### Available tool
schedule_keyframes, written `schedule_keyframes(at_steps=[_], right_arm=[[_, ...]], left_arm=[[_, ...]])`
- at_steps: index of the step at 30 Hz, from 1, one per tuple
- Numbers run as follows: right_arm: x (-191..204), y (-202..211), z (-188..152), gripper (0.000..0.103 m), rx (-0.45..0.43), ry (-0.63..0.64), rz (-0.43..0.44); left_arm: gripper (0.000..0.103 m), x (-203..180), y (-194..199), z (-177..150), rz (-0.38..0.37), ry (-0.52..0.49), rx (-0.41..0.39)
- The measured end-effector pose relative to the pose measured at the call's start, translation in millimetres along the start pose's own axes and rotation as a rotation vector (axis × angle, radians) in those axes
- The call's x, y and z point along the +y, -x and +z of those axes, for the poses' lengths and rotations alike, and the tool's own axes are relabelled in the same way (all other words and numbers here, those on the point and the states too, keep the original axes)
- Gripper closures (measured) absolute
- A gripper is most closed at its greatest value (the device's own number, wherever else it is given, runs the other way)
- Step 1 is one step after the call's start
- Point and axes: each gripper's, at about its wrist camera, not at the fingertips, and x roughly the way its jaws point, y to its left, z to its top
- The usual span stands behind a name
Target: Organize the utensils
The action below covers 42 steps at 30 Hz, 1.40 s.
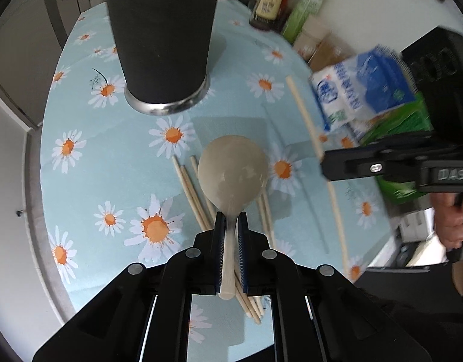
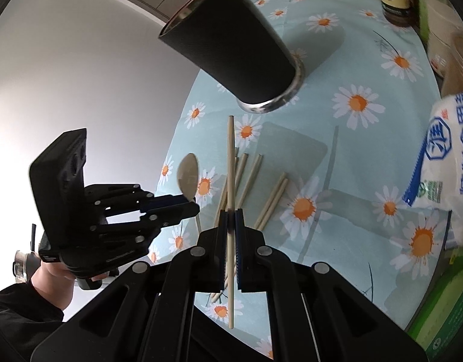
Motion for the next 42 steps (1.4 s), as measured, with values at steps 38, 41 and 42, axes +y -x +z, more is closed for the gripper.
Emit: schedule_keyframes(at_steps=[38, 41, 42], right_arm=[[46, 6, 31, 0.097, -0.167, 0.048, -0.054], [42, 6, 30, 0.097, -0.168, 0.035, -0.056], [40, 7, 30, 0.097, -0.168, 0.030, -0.057]], left_arm=[[0.089, 100, 27, 24, -0.096, 0.143, -0.261], [0.089, 109, 18, 31, -0.112, 0.168, -0.248], [0.089, 112, 16, 34, -0.105, 0.174, -0.246]])
